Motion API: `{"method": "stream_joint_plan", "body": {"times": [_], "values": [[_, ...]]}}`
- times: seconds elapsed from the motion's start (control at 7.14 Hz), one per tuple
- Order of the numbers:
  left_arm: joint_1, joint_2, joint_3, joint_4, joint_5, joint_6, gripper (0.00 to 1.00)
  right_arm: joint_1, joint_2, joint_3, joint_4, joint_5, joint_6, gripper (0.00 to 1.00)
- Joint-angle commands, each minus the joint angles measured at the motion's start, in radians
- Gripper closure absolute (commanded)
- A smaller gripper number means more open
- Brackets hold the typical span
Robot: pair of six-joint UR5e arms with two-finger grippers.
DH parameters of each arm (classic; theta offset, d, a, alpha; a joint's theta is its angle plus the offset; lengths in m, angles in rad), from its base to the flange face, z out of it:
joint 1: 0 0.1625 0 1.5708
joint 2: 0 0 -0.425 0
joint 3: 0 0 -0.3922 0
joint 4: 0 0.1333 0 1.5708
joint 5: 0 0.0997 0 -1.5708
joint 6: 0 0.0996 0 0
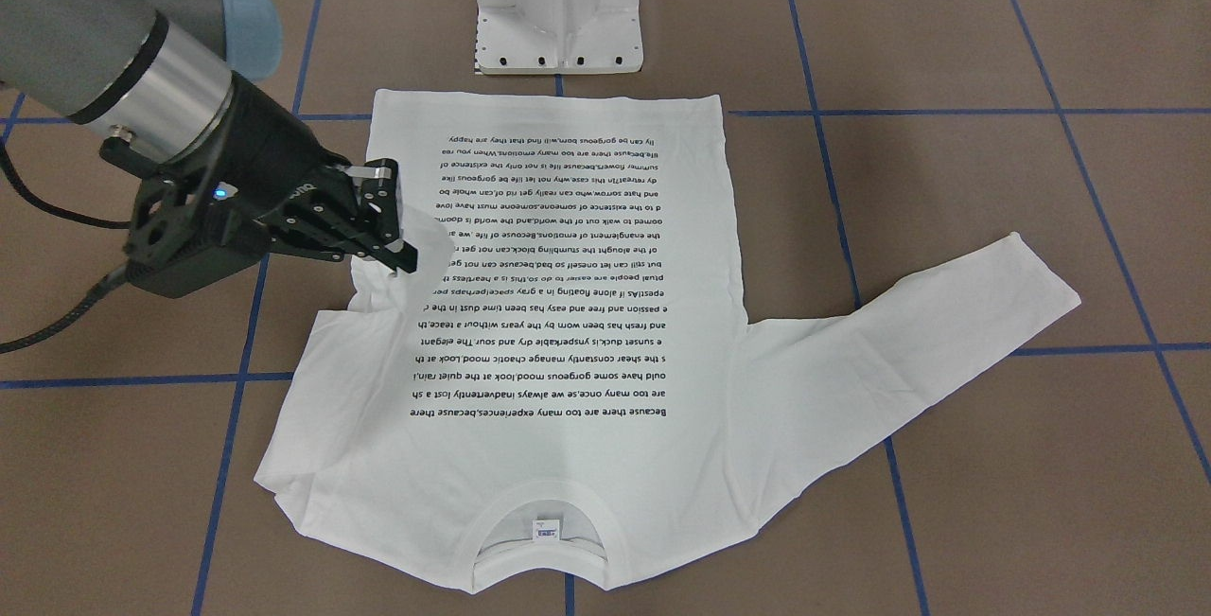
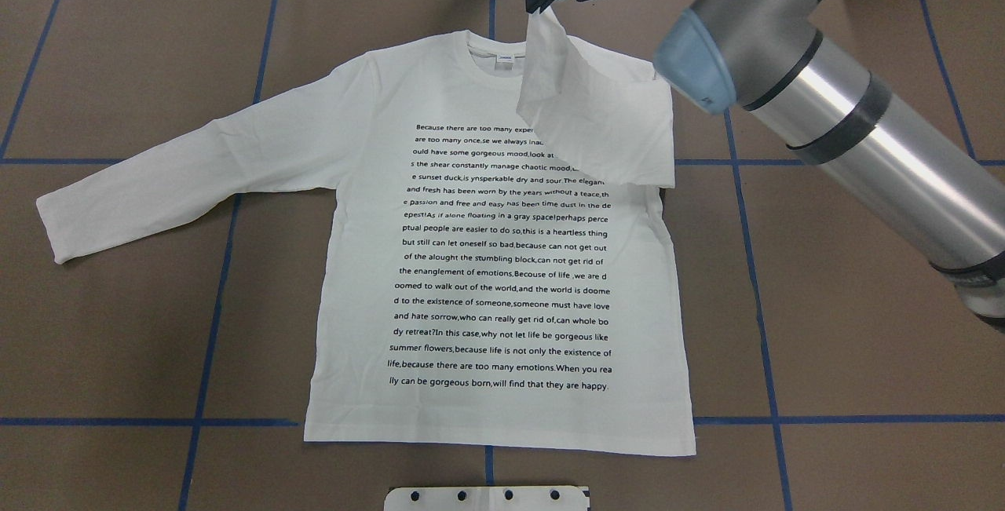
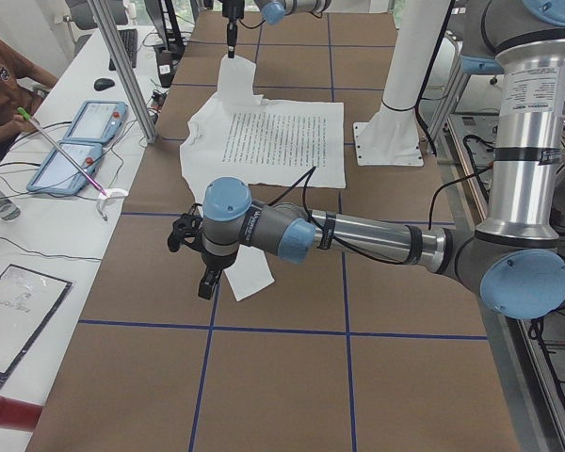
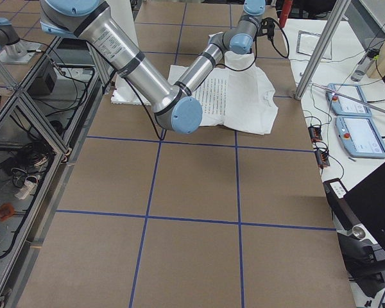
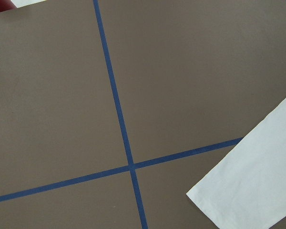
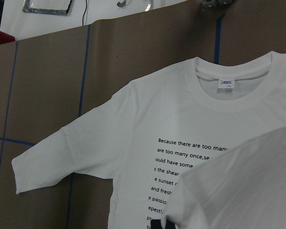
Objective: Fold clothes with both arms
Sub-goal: 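Carry the held sleeve across the shirt body toward the far shoulder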
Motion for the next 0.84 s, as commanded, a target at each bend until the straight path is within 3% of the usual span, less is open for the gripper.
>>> {"method": "stream_joint_plan", "body": {"times": [0.0, 0.28, 0.7], "values": [[-0.001, 0.003, 0.000, 0.001, 0.001, -0.001, 0.00, -0.122, 0.045, -0.044, 0.000, -0.135, 0.006, 1.00], [-0.002, 0.006, 0.000, 0.001, 0.001, -0.003, 0.00, -0.159, 0.059, -0.078, 0.001, -0.185, 0.005, 1.00], [-0.002, 0.008, 0.000, 0.001, 0.001, -0.004, 0.00, -0.257, 0.257, -0.375, 0.012, -0.258, 0.002, 1.00]]}}
